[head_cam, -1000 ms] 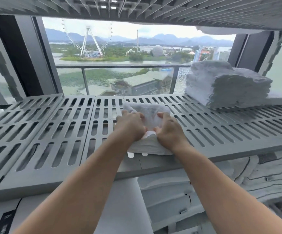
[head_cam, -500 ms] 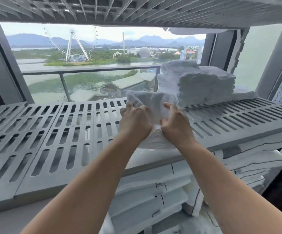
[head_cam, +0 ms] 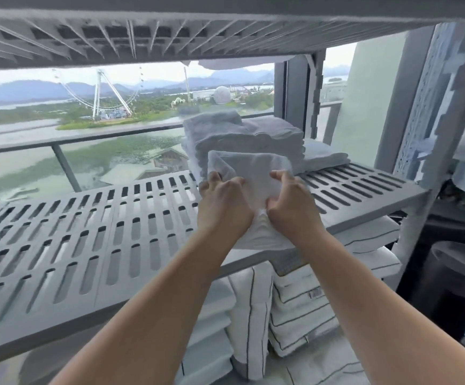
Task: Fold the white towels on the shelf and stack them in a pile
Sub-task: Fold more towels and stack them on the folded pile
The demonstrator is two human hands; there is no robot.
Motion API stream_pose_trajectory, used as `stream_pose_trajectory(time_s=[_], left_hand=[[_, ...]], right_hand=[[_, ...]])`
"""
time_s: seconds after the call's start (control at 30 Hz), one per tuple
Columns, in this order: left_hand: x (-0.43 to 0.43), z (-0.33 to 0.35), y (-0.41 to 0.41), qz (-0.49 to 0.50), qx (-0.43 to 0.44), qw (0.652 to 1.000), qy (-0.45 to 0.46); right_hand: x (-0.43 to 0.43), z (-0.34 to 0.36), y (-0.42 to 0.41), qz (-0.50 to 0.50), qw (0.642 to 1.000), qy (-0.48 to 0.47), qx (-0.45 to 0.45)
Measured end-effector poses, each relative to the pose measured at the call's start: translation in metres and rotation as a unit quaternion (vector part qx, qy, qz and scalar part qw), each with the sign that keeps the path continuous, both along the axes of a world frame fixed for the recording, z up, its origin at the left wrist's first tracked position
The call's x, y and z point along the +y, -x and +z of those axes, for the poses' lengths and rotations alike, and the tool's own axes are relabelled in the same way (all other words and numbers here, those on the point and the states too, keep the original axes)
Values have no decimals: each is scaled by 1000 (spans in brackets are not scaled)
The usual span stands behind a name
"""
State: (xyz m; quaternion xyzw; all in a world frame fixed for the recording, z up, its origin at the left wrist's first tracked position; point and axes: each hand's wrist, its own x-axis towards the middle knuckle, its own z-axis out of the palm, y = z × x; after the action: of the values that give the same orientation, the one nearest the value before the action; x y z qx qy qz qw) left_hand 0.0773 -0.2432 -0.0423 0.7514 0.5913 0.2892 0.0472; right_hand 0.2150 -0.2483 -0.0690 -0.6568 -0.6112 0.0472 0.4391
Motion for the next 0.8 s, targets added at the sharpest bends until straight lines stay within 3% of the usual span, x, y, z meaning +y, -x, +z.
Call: stream_pose_trajectory(time_s=[0.8], left_hand=[[165, 15, -239, -135, -5, 989, -60]], right_hand=[[129, 24, -235, -140, 989, -33, 25]])
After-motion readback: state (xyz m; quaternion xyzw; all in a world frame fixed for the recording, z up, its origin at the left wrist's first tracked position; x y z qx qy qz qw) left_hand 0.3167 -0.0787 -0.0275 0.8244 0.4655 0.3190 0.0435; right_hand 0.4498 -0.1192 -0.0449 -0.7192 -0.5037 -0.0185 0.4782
